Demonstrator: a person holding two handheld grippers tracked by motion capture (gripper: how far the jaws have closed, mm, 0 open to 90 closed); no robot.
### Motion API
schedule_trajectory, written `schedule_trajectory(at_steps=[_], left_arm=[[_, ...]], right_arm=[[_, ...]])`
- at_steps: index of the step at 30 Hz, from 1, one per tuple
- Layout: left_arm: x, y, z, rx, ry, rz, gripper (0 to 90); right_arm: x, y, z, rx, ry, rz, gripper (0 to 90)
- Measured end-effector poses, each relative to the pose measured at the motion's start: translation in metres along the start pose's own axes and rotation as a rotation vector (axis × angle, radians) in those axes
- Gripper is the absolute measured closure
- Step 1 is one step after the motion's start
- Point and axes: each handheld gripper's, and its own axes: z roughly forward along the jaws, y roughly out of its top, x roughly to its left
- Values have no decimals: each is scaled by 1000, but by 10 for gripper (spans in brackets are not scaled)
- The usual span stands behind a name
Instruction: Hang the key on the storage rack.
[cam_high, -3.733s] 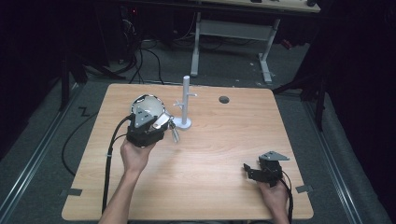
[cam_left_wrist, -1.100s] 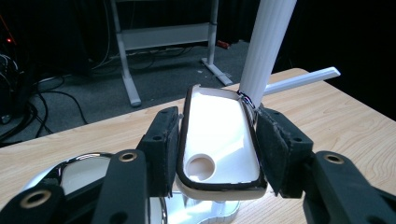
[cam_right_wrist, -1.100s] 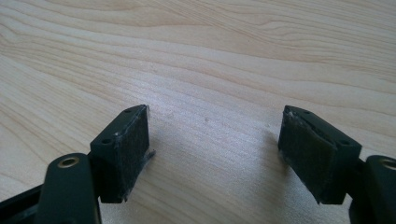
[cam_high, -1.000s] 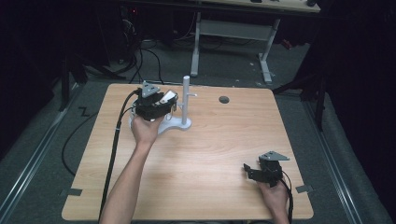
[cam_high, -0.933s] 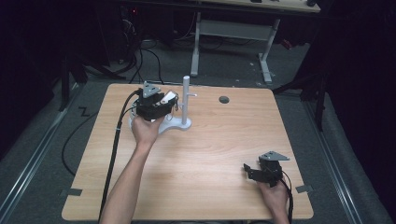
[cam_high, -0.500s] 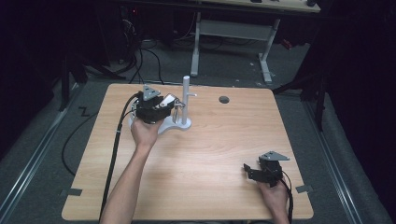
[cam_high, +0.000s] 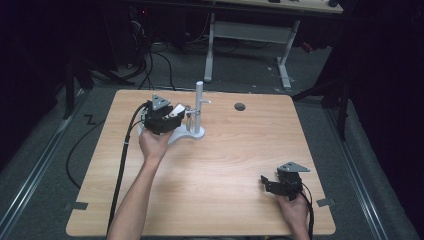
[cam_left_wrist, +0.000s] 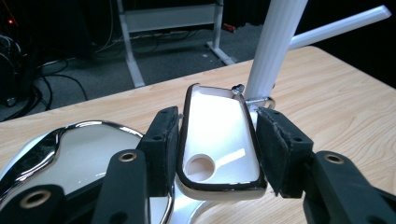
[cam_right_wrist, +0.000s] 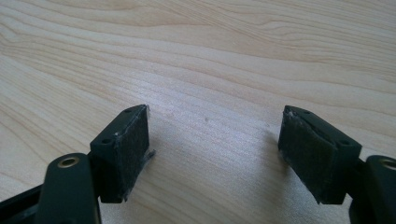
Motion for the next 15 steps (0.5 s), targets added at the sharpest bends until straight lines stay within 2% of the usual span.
schedule_trajectory(at_steps=[8,15], left_arm=[[0,-6,5,25,11,11,509],[-3,-8,7,28,16,18,509]], right_arm=[[0,0,0,0,0,0,248],[0,0,0,0,0,0,248]])
